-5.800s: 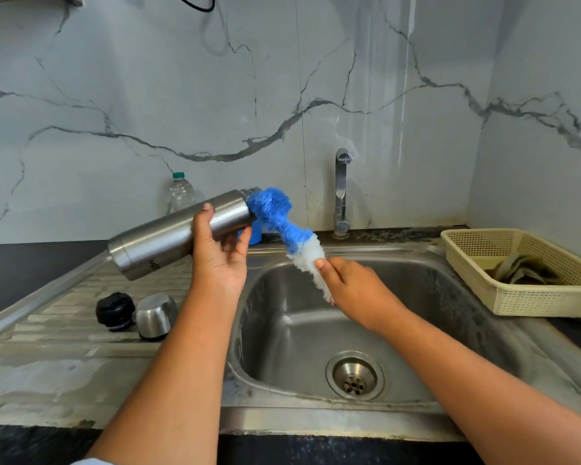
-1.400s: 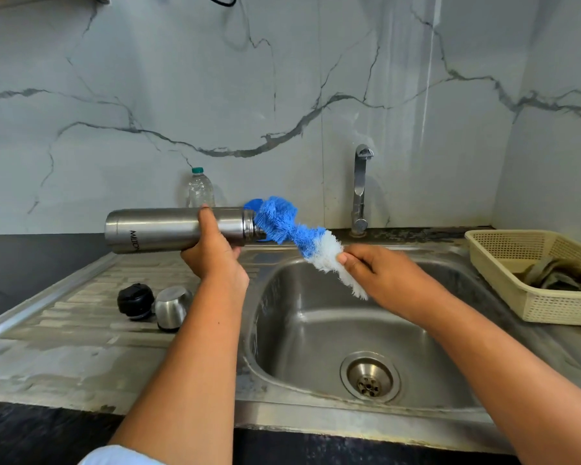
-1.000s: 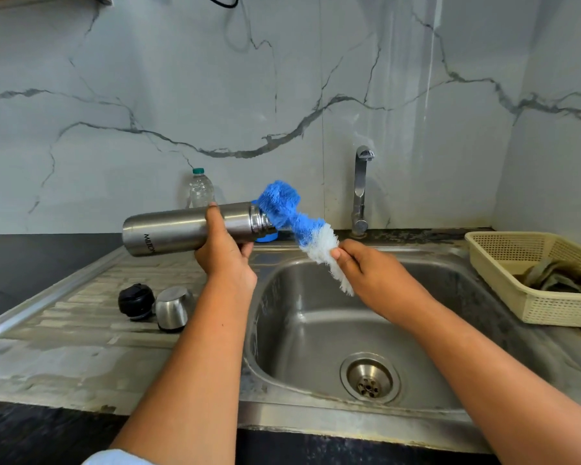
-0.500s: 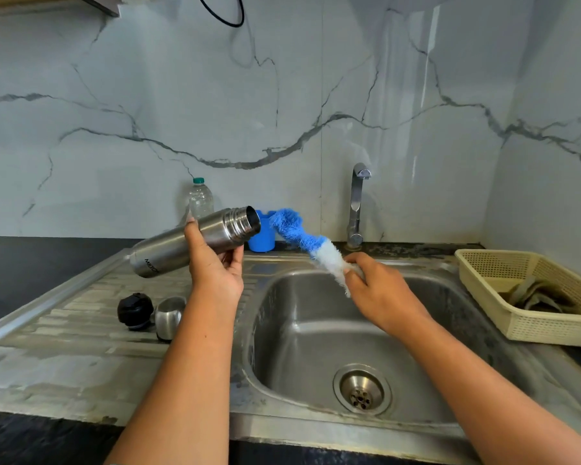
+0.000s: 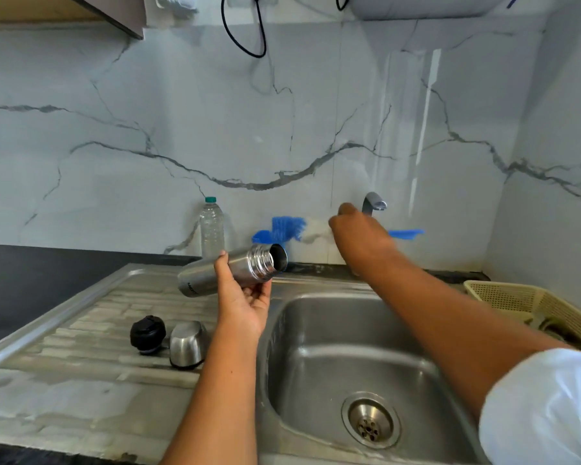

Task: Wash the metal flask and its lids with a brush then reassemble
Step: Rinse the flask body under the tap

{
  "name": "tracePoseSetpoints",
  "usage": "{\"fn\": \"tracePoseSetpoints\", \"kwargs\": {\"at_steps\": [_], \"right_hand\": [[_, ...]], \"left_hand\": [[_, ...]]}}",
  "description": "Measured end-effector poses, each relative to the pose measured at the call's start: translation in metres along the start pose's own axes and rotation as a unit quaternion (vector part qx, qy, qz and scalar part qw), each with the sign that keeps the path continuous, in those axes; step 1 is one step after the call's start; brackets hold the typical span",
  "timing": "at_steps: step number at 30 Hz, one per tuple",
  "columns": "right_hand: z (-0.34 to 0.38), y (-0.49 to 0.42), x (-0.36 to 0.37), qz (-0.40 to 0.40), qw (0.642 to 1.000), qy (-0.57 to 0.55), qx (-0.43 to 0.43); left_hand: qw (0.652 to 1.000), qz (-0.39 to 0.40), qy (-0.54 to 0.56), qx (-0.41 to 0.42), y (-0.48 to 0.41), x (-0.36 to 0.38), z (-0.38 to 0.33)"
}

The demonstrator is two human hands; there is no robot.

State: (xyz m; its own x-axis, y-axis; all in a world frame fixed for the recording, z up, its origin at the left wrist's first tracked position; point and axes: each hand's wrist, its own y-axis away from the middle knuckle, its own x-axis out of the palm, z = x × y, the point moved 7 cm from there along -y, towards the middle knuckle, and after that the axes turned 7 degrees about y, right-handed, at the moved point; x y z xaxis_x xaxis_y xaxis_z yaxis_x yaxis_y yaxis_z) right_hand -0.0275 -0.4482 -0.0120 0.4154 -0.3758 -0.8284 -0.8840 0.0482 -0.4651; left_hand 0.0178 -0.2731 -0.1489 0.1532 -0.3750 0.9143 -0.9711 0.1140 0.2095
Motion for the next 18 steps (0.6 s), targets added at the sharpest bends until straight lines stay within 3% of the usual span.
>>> {"fn": "tracePoseSetpoints", "kwargs": {"at_steps": [5,18], "right_hand": [[0.024,-0.057,-0.025,-0.062,0.989,0.113,-0.072],[0.065,-0.163,0.017,-0.084,0.931,0.310,-0.173]], "left_hand": [[0.999,0.000,-0.011,-0.031,-0.005,-0.002,0.010],[0.997,0.018,-0.013,-0.080,-0.019,-0.003,0.034]]}}
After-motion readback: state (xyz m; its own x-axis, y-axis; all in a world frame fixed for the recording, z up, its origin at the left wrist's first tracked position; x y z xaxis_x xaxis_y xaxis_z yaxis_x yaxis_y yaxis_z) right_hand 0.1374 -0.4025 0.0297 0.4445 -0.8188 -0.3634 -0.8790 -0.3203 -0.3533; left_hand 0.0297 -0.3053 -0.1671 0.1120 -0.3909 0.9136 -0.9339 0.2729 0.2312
